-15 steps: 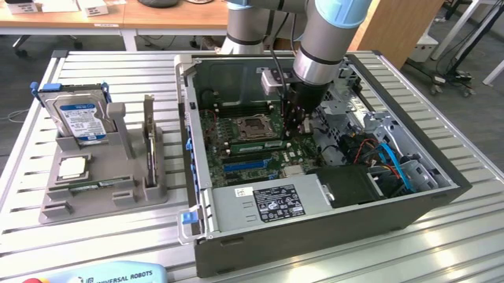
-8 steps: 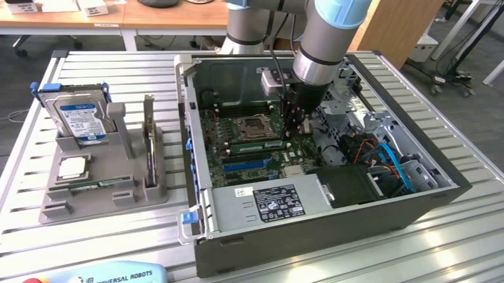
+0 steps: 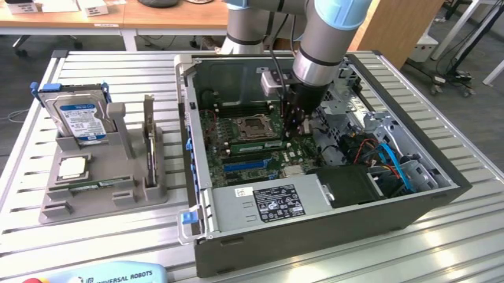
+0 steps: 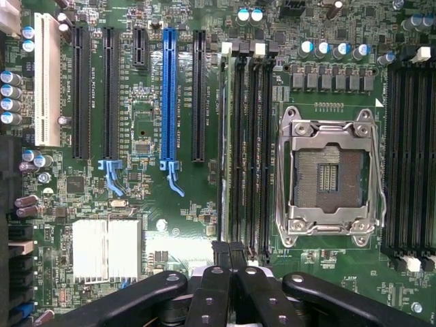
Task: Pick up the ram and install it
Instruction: 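Press down the ram until it locks into place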
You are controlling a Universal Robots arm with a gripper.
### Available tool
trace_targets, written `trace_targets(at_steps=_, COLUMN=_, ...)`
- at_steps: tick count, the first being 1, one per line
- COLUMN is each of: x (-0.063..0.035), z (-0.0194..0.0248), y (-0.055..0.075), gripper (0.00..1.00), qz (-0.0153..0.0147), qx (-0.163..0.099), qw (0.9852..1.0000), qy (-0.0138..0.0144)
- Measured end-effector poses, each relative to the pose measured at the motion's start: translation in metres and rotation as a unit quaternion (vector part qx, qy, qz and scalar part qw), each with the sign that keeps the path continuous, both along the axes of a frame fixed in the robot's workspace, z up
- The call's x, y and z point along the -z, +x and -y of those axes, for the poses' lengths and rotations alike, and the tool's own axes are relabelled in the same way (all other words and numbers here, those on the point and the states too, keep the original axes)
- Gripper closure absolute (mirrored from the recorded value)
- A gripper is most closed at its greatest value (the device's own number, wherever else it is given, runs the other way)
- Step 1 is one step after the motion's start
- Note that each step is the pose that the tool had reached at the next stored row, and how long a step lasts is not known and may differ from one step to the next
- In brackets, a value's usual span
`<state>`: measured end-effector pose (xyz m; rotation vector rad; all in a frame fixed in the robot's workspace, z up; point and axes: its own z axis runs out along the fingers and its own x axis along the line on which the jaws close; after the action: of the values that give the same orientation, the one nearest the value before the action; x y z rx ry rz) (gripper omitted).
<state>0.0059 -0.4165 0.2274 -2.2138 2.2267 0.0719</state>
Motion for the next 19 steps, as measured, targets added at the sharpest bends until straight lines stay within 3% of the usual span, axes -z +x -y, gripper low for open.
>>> trace_targets(at_steps=19, x=0.0023, z=0.0, y=0.0, gripper=0.9, qz=0.0, qx=0.0, qw=1.0, qy=-0.0001)
